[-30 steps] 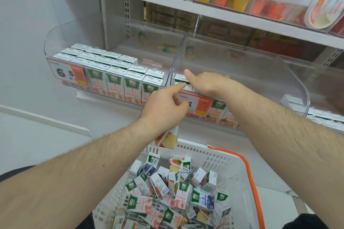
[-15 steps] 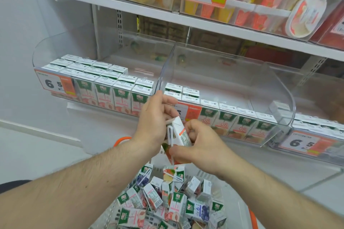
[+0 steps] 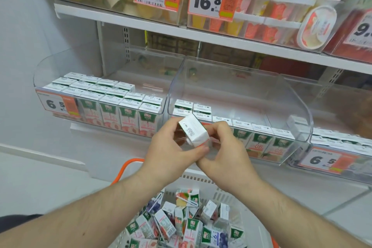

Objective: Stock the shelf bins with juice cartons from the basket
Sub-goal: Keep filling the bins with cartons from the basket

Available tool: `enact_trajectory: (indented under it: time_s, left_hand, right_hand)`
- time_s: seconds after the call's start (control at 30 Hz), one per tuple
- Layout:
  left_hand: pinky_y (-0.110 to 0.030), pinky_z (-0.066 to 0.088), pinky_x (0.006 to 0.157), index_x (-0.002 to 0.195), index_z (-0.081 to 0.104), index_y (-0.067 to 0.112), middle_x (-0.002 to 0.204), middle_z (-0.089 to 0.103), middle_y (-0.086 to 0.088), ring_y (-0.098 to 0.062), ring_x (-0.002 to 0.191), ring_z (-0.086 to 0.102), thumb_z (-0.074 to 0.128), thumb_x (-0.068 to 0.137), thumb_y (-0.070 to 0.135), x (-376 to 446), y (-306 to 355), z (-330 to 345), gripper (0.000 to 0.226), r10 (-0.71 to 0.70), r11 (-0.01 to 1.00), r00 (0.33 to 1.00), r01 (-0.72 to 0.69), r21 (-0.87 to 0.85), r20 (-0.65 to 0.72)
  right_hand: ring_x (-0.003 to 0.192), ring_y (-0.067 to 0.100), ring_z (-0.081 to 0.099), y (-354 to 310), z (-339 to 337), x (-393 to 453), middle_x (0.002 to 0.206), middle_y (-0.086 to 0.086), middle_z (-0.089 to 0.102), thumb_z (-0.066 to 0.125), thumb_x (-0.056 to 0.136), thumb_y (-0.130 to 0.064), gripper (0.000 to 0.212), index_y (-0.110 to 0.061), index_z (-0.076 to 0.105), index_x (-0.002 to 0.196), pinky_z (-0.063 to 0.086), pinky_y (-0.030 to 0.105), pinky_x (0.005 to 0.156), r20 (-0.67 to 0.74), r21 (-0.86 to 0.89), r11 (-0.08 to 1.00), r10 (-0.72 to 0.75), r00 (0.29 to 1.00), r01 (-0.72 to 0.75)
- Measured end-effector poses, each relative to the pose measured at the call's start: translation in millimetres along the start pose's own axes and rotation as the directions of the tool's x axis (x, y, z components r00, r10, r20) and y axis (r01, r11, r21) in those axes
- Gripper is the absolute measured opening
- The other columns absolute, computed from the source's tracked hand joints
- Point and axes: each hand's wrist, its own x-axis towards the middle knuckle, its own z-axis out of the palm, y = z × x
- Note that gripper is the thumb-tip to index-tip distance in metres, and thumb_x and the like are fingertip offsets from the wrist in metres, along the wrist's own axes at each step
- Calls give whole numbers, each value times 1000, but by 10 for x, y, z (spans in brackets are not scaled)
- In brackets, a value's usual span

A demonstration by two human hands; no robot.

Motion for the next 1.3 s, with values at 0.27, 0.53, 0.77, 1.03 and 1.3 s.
enact_trajectory:
  time_s: [0.27,0.53,0.77,1.03,1.3]
  left_hand:
    - [-25,45,99,116,53,45,113,64,23,1,110,59,87,68,13,122,12,-147,67,86,992,977,-102,73,198]
    - [-31,38,110,132,32,50,118,61,17,3,117,53,82,71,5,191,68,-183,90,53,991,930,-95,99,362]
    - [-38,48,101,149,13,39,142,52,12,-14,129,51,77,78,2,316,101,-342,103,-82,996,728,76,39,681]
    - [-45,14,119,147,29,35,151,27,13,-12,143,13,66,87,38,293,155,-222,71,186,685,971,-236,689,148]
    - [-56,-12,116,143,-31,41,149,-44,-2,-32,135,-44,58,88,46,275,-127,-150,105,-172,354,940,-220,909,294]
  right_hand:
    - [125,-9,40,-77,-322,88,133,-22,45,59,62,-19,80,-43,35,135,31,2,96,116,31,982,-188,975,186]
    - [139,-1,28,-42,-364,129,151,-17,28,73,68,-37,90,-40,28,146,28,18,110,185,-168,913,-340,922,371]
    - [125,-9,44,-78,-395,154,125,-37,48,73,74,-54,54,-47,54,124,40,20,105,282,-191,897,-338,898,398]
    - [83,4,64,-184,-711,521,95,-16,67,78,74,-35,36,-33,63,106,52,17,70,-392,-149,989,-66,918,7]
    - [106,24,63,33,-511,1054,120,0,68,64,82,-38,49,-24,63,129,53,35,90,-188,-483,825,229,955,-293]
